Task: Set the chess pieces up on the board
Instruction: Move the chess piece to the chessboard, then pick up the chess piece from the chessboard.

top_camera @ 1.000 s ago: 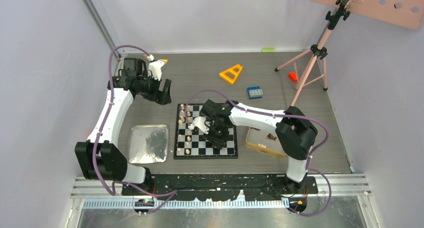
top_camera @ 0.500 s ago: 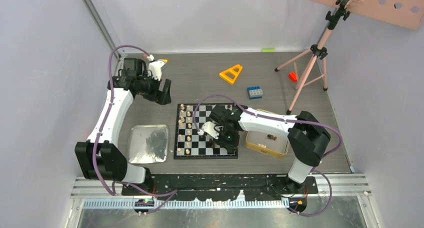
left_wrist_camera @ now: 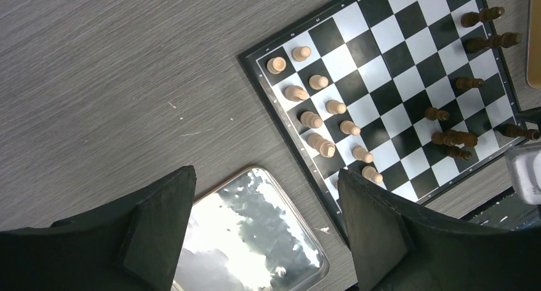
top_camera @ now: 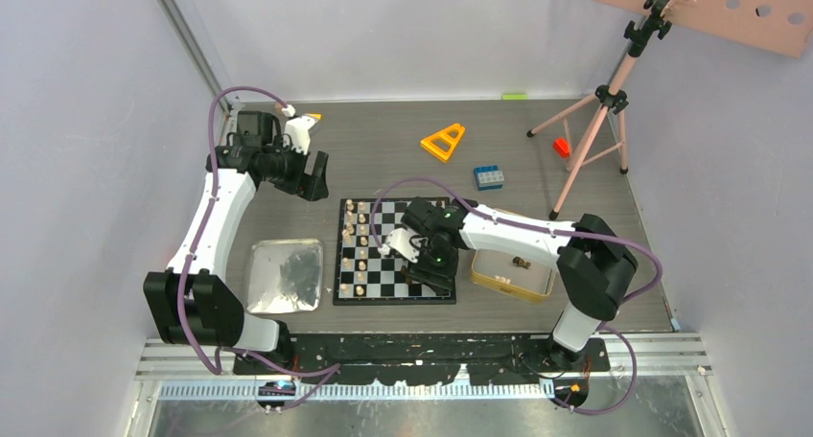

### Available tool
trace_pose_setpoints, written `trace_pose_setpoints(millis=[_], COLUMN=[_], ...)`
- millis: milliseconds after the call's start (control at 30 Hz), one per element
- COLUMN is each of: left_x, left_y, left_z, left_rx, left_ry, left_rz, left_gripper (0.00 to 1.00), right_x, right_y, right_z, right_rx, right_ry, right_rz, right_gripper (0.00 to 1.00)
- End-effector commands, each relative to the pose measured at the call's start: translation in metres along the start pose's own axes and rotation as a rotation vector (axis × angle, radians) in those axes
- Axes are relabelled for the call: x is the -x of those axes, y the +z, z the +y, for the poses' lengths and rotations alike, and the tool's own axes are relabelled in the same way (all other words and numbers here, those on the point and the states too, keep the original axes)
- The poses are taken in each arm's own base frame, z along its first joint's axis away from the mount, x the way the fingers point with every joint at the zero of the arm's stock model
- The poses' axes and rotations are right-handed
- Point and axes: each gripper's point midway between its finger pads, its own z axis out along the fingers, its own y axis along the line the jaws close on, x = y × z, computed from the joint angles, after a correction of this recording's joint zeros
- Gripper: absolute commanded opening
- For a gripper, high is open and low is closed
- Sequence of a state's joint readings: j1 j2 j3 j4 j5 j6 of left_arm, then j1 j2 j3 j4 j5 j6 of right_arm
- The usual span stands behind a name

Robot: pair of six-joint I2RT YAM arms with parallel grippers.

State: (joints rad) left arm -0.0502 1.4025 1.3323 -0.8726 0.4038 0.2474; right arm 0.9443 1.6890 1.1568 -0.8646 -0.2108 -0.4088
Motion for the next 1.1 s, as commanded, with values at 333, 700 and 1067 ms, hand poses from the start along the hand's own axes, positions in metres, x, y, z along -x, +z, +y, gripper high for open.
trace_pose_setpoints(millis=[333, 700, 1067], left_x=[0.006, 0.003, 0.004], left_y=[-0.016, -0.019, -0.02], left_z=[0.008, 0.007, 0.004], left_rx=[0.037, 0.035, 0.024], left_ry=[-0.016, -0.014, -0.013], left_rz=[-0.052, -0.065, -0.071], left_gripper=[0.87, 0.87, 0.88], right_x=[0.091, 0.1, 0.098], right_y=[-0.028, -0.013, -0.002], right_z=[-0.025, -0.031, -0.033], right_rx=[-0.061, -0.051, -0.043], right_ry=[0.049, 0.055, 0.053], right_rz=[-0.261, -0.25, -0.226], right_gripper=[0.54, 0.5, 0.46])
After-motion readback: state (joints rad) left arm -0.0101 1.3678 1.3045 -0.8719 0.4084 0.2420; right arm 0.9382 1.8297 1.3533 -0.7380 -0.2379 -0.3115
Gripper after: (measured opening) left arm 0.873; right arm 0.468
